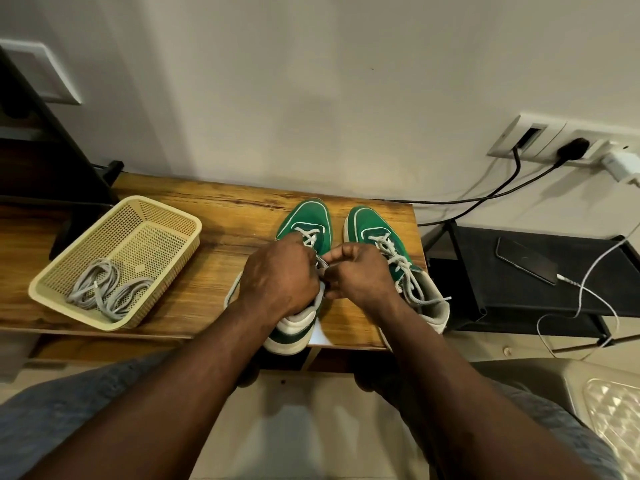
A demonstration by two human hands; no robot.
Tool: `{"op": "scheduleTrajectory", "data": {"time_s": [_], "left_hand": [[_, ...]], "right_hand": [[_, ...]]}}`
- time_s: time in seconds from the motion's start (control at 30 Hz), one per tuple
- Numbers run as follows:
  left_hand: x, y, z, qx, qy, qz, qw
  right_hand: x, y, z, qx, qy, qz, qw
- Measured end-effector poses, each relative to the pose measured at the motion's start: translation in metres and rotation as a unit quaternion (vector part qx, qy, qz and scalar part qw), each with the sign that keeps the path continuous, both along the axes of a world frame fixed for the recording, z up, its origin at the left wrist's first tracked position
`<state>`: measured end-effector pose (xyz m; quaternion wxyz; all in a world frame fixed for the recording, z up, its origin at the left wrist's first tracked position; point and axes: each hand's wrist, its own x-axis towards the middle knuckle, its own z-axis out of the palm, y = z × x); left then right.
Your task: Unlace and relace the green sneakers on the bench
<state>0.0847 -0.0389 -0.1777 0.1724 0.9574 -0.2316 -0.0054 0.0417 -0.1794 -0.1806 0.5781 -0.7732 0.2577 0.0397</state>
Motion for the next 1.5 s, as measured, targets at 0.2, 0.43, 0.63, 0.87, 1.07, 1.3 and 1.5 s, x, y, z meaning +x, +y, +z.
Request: {"op": "scheduleTrajectory", "data": {"time_s": [0.2,0.43,0.63,0.87,1.07,1.3,1.5], "left_hand": [[0.000,-0.002,-0.007,-0.042,0.010,0.050,0.998],[0.001,-0.002,-0.005,-0.071,0.017,0.051,0.996],[0.000,-0.002,-0.006,-0.041,0.016,0.022,0.999],[-0.004,-0.003,-0.007,-0.084,0.007,0.068,0.994],[-0.002,-0.003,-0.006,-0.085,0.001,0.059,0.995],[-0.002,-0.003,-0.011,-0.083,-0.012,0.066,0.994],[0.003,-0.003,-0.016,-0.062,0.019,0.075,0.995]], "right_hand": [[0.002,0.001,0.001,-0.041,-0.011,0.015,0.999],[0.003,0.002,-0.004,-0.061,-0.013,0.011,0.998],[0.001,0.003,-0.005,-0.062,-0.012,0.004,0.998],[0.004,0.003,-0.009,-0.091,-0.014,0.017,0.996],[0.003,0.007,-0.011,-0.148,-0.031,0.025,0.988],[-0.003,0.013,-0.010,-0.175,-0.054,0.020,0.983],[-0.007,0.016,-0.014,-0.167,-0.063,-0.004,0.984]]}}
